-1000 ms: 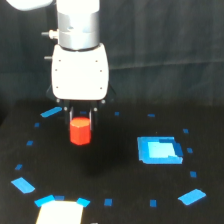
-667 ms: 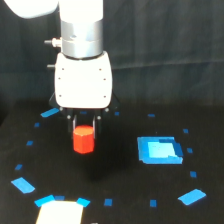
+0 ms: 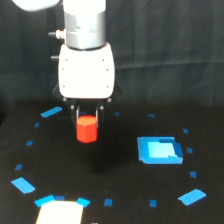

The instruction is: Pick up the red object from the table

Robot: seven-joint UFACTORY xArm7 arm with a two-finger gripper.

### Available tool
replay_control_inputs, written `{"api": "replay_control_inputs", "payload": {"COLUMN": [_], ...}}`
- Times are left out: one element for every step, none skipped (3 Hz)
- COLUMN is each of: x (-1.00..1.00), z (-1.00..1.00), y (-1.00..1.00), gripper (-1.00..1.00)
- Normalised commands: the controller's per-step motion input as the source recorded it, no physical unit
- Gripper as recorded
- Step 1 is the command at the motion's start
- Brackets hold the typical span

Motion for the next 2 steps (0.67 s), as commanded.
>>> {"api": "replay_control_inputs", "payload": {"x": [0.02,0.17], "z": [-0.12,-0.80], "y": [-0.20,-0.65], "gripper": [-1.00,-1.00]}}
